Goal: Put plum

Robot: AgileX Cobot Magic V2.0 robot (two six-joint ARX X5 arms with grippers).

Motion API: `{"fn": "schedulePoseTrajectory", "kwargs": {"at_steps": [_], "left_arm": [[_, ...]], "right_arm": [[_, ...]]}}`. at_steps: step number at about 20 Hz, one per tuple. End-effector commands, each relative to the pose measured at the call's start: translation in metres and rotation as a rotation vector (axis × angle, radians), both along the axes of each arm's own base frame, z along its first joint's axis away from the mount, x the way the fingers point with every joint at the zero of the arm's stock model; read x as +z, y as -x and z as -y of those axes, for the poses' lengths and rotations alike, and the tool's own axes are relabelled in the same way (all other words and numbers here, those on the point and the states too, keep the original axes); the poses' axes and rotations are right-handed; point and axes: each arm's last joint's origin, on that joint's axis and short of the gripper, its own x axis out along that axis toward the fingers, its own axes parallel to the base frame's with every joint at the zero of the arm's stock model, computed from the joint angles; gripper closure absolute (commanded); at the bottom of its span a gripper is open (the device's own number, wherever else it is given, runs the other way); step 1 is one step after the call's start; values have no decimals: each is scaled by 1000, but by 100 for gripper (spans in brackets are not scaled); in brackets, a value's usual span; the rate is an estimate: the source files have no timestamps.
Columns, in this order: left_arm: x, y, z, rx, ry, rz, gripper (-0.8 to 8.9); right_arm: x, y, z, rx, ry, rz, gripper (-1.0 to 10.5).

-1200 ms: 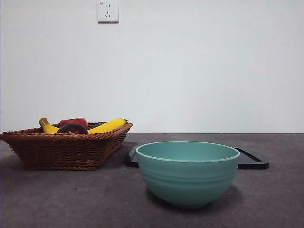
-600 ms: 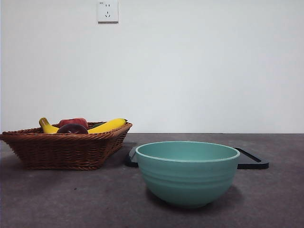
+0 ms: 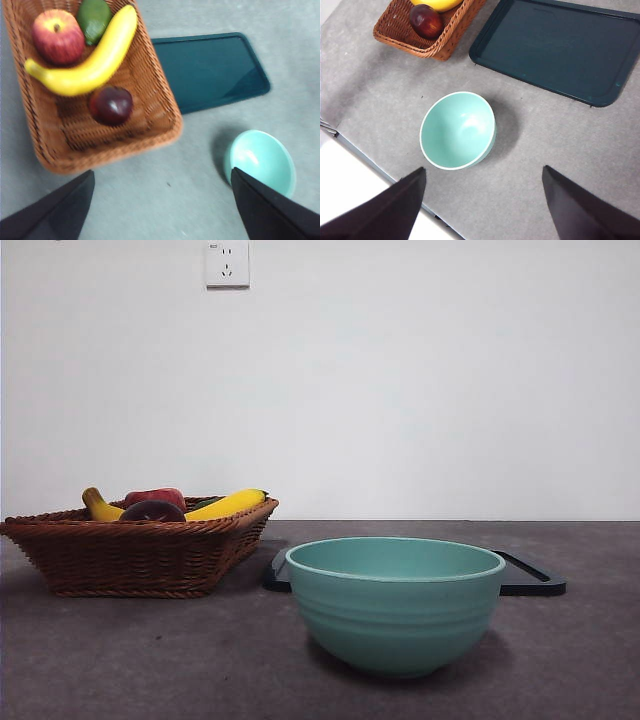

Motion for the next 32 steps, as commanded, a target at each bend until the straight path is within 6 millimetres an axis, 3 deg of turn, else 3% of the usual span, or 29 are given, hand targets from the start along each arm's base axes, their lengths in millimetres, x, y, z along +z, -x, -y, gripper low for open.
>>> {"fn": "schedulePoseTrajectory", "kwargs": {"at_steps": [1,4,9,15,23,29,32], "left_arm": [[4,-24,11,-1,-44,-19,382],[-9,-54,27,5,-118,-64,382],[-49,-100,53,1,-197,-116,381],[-95,-137,69,0,-269,-175,381],[-137,-162,77,-13,-307,-224,381],[-149,-167,79,-14,-312,-241,387],[-150,-167,79,-14,-313,-244,502]], "right_arm": [[5,0,-1,11,-2,24,573],[5,0,-1,11,-2,24,573],[5,0,-1,11,-2,23,573],[5,0,-1,11,-2,24,573],[6,-1,-1,11,-3,31,573],[6,-1,-1,11,-4,35,573],[6,-1,-1,11,-4,38,574]]}}
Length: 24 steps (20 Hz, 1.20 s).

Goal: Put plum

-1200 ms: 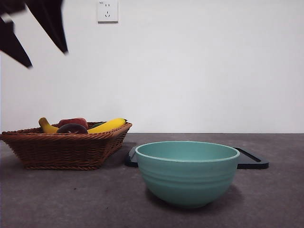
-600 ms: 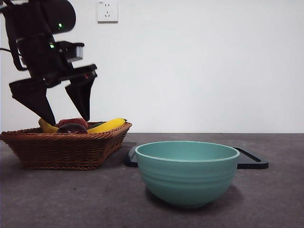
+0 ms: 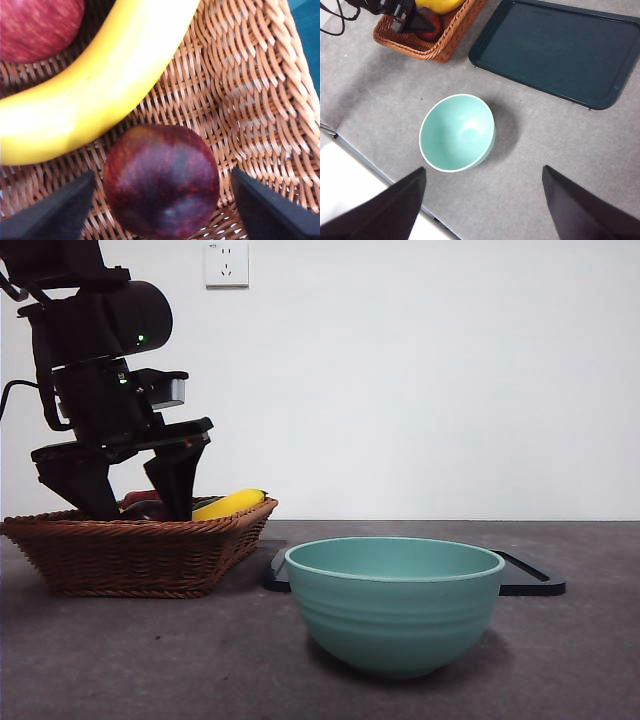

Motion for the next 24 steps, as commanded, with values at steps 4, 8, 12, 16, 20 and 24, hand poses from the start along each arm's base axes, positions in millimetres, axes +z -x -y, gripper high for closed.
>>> {"fn": "schedulePoseTrajectory", "kwargs": {"at_steps": [4,8,12,16,20,24], "left_arm": [[-2,-5,3,-16,-7,-6,511],[5,-3,3,-16,1,15,511],[44,7,5,-31,42,111,511],[92,39,15,-115,122,185,511],[120,82,32,-237,163,204,511],[122,110,64,-379,175,183,511]], "right_arm": [[6,-1,-1,11,-2,28,574],[5,-1,-1,11,-2,28,574],[6,-1,-1,11,-2,29,573],[6,-1,-1,11,-2,29,574],[6,-1,-1,11,-3,33,573],[6,-1,-1,11,-3,36,573]]}}
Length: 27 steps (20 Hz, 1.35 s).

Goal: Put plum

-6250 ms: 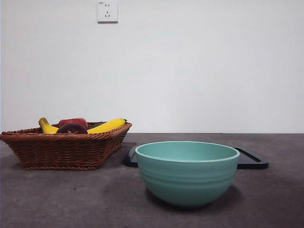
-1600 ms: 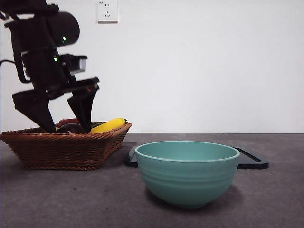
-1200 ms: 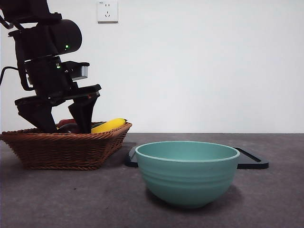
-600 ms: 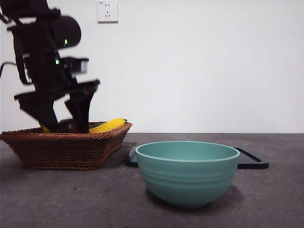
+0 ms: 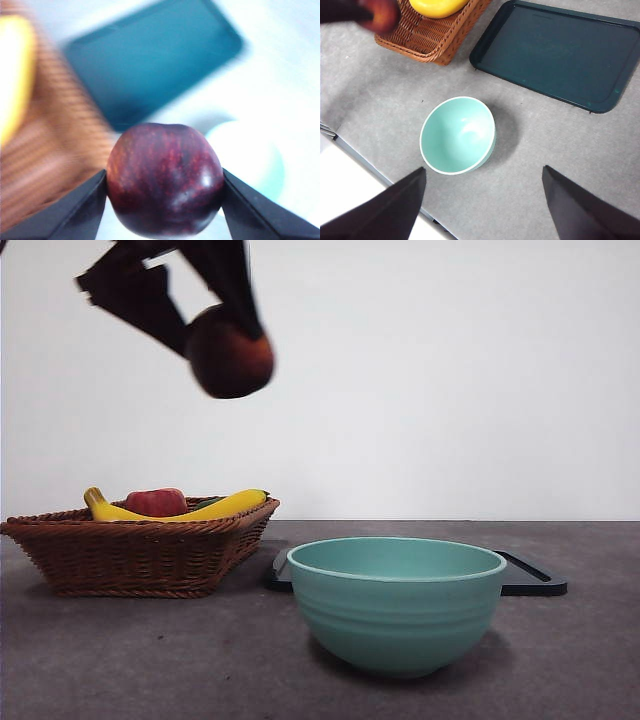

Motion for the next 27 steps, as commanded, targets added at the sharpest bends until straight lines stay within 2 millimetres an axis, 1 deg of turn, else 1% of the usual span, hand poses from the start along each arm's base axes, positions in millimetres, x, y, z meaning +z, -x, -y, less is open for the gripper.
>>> {"fn": "schedulePoseTrajectory", "kwargs": {"at_steps": [1,3,6,9,12,15,18,21,25,27], "left_arm": [[-2,9,24,-88,3,1,511],[-9,18,43,-156,-6,-10,511],[-26,22,68,-225,-38,-40,511],[-50,19,89,-268,-84,-84,511],[-73,16,105,-289,-119,-119,511],[-95,14,116,-311,-162,-155,511],[-111,11,126,-320,-183,-161,511],[-123,11,133,-342,-206,-160,511],[-137,11,136,-346,-276,-155,511],[-139,12,137,-350,-282,-161,507]], "right_arm": [[5,-1,-1,11,-2,27,573],[5,-1,-1,11,-2,27,573],[5,-1,-1,11,-2,27,574],[5,-1,-1,11,-2,27,574],[6,-1,-1,11,-2,27,574],[5,-1,-1,11,-2,27,574],[5,-1,-1,11,-2,27,574],[5,-1,-1,11,-2,27,574],[5,-1,-1,11,-2,27,573],[5,-1,-1,11,-2,27,574]]}}
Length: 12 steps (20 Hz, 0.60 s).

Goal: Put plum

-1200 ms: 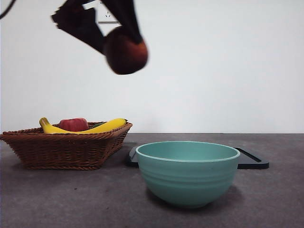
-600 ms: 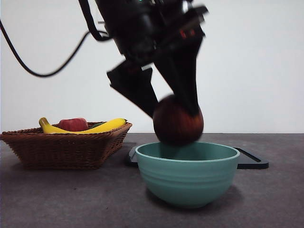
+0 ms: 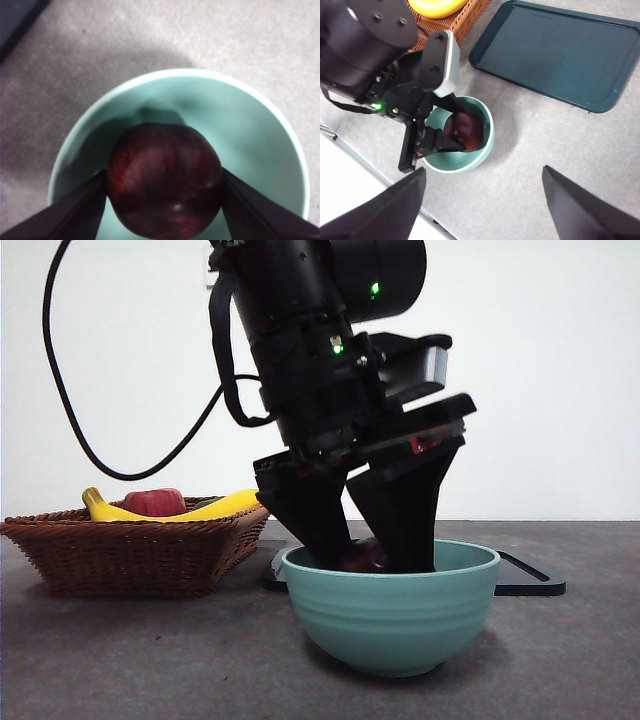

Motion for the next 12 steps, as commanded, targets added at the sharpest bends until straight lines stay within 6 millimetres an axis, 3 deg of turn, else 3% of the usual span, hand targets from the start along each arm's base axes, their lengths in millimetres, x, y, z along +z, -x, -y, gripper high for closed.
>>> {"fn": "schedulePoseTrajectory", "kwargs": {"at_steps": [1,5,8,12], "left_arm": [[-5,3,8,-38,-16,2,505],[-5,4,9,-39,-14,3,500],[-3,4,10,-38,-12,3,392],[13,1,13,-38,-8,6,376]], "right_arm": [[5,-1,-1,11,-2,27,574],[5,-1,-1,11,-2,27,573],[5,-1,-1,11,-2,27,573],[5,-1,-1,11,-2,27,574]]}}
